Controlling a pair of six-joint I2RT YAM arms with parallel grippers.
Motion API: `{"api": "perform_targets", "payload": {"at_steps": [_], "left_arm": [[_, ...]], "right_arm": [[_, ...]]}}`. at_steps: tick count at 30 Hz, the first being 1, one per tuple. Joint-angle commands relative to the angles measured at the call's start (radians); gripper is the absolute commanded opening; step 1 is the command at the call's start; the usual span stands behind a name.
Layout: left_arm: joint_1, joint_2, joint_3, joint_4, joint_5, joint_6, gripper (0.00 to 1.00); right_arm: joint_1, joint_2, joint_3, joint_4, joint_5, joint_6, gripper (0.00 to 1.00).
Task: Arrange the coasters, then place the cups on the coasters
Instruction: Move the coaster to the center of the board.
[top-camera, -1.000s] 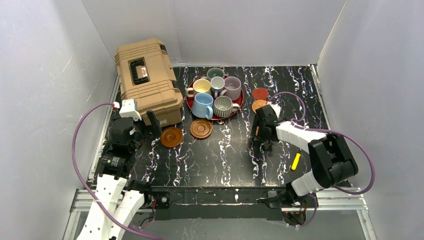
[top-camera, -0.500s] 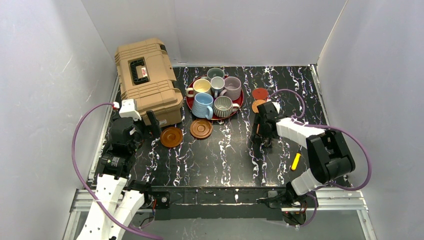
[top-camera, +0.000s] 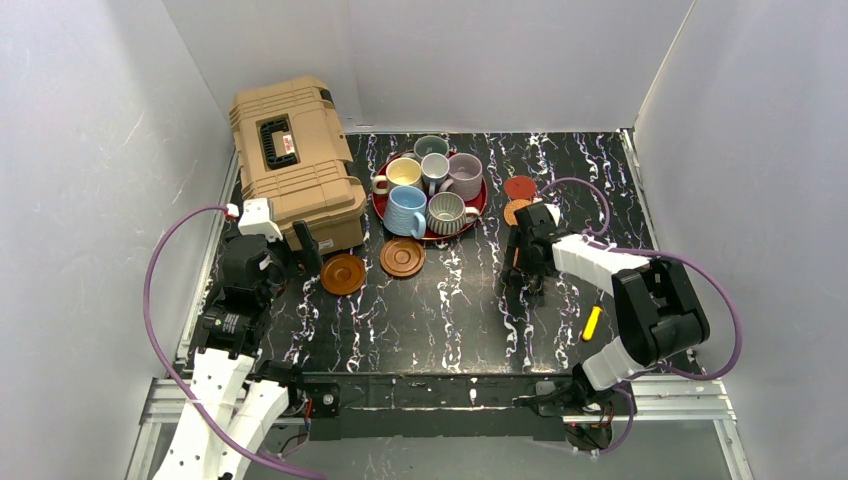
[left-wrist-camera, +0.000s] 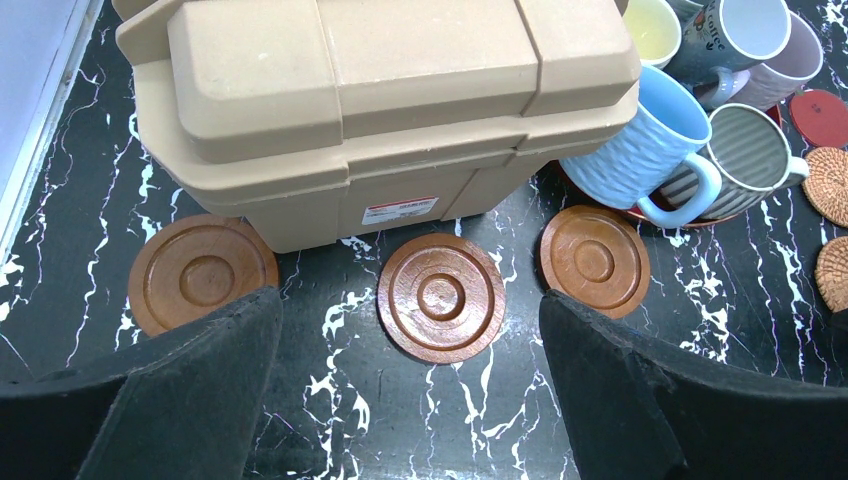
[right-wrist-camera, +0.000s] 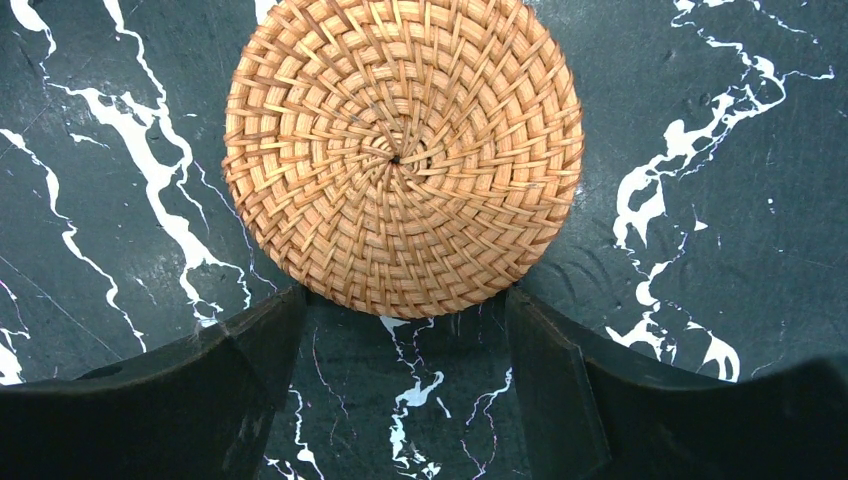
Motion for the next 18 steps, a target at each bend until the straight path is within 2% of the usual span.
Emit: {"api": "perform_targets", "payload": {"at_steps": [1, 18], "left_arm": [[0.000, -0.001, 0.022, -0.014, -0.012, 0.007, 0.99], [-0.001, 0.001, 0.023, -0.014, -0.014, 0.007, 0.99]], "right_arm": [[-0.018, 0.066, 0.004, 0.058, 0.001, -0.022, 0.80], [-0.023, 0.083, 0.009, 0.070, -0.017, -0.023, 0.82]]}}
